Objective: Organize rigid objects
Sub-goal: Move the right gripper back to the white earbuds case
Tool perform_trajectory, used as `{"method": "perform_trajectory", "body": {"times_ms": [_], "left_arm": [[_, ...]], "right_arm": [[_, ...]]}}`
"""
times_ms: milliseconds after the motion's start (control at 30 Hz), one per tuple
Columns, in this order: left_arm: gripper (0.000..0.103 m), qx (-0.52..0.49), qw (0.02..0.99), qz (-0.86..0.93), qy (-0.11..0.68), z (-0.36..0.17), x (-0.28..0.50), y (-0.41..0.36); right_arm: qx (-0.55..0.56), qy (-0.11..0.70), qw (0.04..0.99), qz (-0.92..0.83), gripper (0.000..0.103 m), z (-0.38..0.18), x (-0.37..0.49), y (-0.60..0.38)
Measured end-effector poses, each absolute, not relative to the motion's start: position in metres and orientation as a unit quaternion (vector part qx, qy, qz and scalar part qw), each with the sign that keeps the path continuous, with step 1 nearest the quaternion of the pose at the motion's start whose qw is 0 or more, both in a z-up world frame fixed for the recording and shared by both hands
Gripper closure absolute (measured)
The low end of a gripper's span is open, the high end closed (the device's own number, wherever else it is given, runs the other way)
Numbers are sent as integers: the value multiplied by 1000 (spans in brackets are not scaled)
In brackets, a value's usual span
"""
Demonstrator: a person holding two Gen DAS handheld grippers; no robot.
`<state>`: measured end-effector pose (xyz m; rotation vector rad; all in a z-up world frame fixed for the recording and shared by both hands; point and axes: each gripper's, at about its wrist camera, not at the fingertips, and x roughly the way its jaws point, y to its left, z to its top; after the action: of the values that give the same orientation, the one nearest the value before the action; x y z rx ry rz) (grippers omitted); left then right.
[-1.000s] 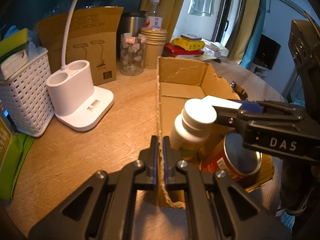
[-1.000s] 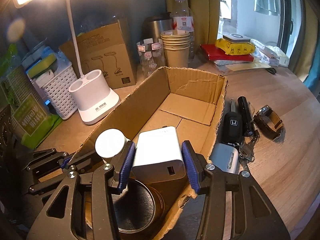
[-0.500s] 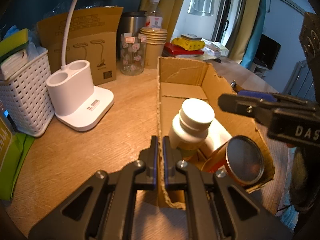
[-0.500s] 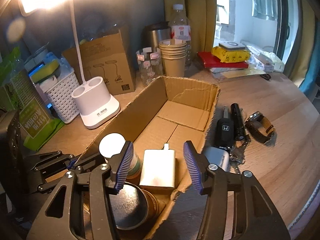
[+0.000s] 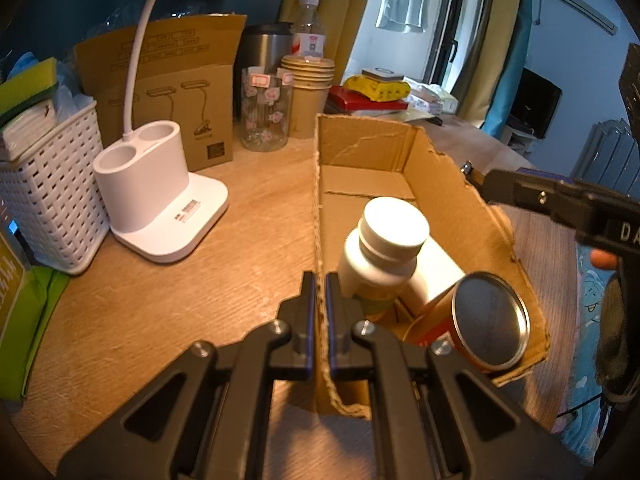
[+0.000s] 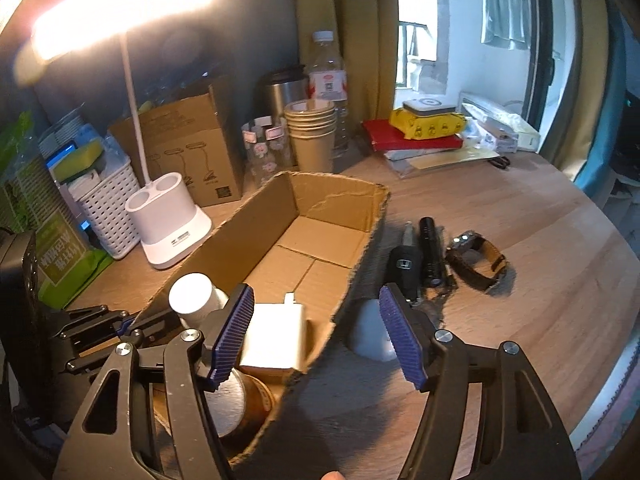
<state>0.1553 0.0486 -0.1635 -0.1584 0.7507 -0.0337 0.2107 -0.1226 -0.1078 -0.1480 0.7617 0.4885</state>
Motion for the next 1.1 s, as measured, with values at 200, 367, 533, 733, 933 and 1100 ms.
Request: {"method": "perform_trajectory", "body": {"times_ms": [200, 367, 533, 733, 933, 1100], "left_arm": [[99, -77, 927, -16, 366, -164, 155, 49], [99, -77, 927, -16, 366, -164, 155, 49], [99, -77, 927, -16, 366, -164, 155, 49], [99, -77, 927, -16, 367, -164, 155, 49], [99, -77, 927, -16, 367, -165, 156, 49], [99, -78, 927, -16, 367, -165, 156, 49]], "right_arm": [[-65, 364, 903, 218, 34, -105, 215, -137], [-61, 362, 907, 207, 34, -104, 218, -146], [-61, 365, 908, 195, 34, -109, 221, -154], [-61, 374, 905, 191, 34, -122, 225, -161], [-53, 390, 896, 208, 34, -141, 231, -165], [-58, 399, 889, 217, 34, -154, 235, -161]]}}
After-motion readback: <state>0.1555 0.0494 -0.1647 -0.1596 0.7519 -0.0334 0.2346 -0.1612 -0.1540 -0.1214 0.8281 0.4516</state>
